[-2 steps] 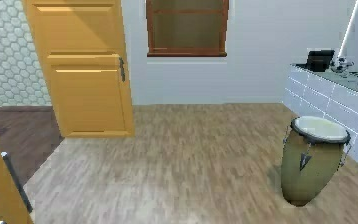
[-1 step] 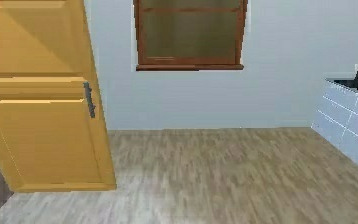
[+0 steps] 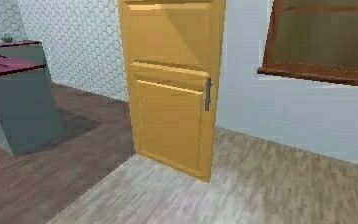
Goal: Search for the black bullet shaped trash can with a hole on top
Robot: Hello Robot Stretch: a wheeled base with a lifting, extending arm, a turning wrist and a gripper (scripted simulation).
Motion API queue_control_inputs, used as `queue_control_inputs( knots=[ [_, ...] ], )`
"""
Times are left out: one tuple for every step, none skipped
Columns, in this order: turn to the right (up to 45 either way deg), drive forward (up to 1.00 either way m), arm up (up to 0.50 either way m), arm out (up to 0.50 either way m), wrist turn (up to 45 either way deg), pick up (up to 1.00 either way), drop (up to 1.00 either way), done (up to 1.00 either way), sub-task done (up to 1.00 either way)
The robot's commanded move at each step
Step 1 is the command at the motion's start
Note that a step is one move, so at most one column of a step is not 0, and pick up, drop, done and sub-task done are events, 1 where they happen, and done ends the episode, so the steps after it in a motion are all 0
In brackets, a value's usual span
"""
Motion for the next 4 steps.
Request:
queue_control_inputs(
  knots=[
    [0.0,0.55,0.00,0.00,0.0,0.00,0.00,0.00,0.00],
    [-45.0,0.00,0.00,0.00,0.0,0.00,0.00,0.00,0.00],
    [-24.0,0.00,0.00,0.00,0.0,0.00,0.00,0.00,0.00],
    [0.0,1.00,0.00,0.00,0.0,0.00,0.00,0.00,0.00]
  ],
)
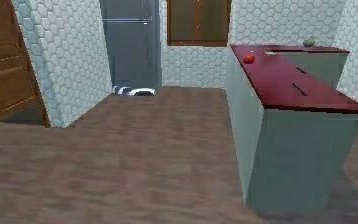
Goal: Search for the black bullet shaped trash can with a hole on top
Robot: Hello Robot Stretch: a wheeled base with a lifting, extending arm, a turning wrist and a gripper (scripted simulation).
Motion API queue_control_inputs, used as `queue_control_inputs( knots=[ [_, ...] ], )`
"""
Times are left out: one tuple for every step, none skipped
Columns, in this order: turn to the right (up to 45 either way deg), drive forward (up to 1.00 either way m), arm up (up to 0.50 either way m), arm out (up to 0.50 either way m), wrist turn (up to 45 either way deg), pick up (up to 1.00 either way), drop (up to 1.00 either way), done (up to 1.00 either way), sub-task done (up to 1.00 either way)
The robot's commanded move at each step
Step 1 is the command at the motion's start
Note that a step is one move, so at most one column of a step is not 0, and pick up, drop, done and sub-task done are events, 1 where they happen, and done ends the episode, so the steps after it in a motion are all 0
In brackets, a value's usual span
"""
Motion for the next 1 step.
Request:
queue_control_inputs(
  knots=[
    [-3.0,0.00,0.00,0.00,0.0,0.00,0.00,0.00,0.00]
  ],
)
